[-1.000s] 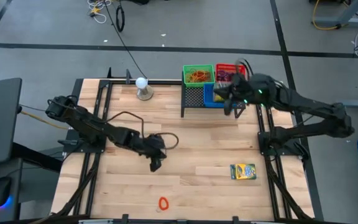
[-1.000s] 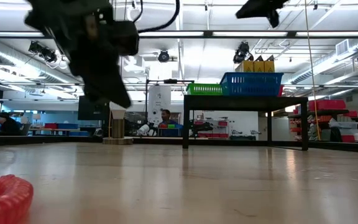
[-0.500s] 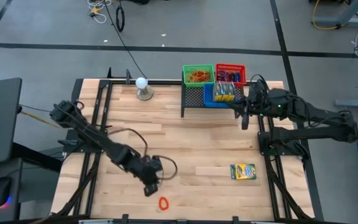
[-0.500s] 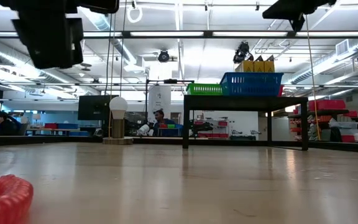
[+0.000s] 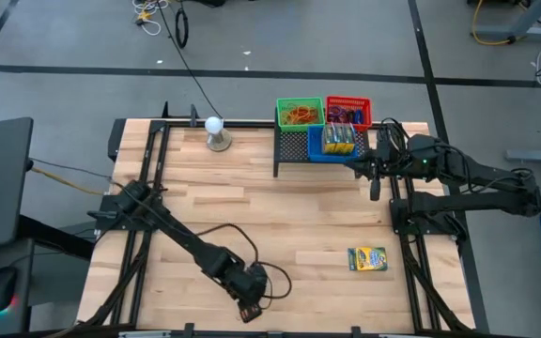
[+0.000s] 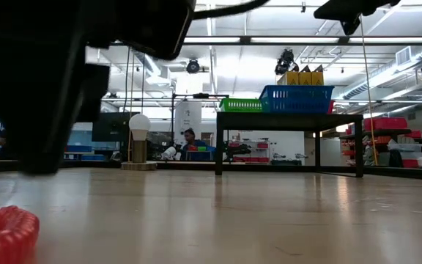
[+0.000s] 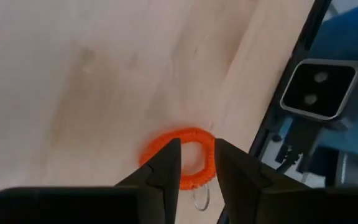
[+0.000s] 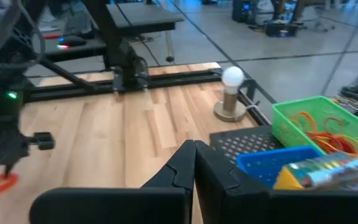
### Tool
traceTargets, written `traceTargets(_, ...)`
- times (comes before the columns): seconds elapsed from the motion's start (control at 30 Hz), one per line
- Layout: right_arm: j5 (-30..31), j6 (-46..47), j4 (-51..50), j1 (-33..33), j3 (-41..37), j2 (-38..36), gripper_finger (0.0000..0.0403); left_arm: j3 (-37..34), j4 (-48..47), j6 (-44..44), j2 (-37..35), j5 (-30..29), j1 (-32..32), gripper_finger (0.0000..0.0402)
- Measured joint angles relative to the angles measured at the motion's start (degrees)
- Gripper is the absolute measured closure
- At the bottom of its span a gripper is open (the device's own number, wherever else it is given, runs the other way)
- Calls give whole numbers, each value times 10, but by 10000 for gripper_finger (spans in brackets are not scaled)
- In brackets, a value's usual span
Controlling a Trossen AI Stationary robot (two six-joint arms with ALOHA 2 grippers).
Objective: Pick & Place Office Desk Supplies
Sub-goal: Put the orange spiral keychain into the red bin
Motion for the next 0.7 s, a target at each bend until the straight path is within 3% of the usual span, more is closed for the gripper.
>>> traceTargets(0.23,-37,-1,-4,0,0,0,385,60,-94,4,47,-18,-9,297)
traceTargets(0.5,-41,-1,-12,0,0,0,385,97,-175,23,49,-58,-11,297)
traceTargets(0.7,-46,1,-17,0,0,0,385,97,-174,15,53,-56,-10,296)
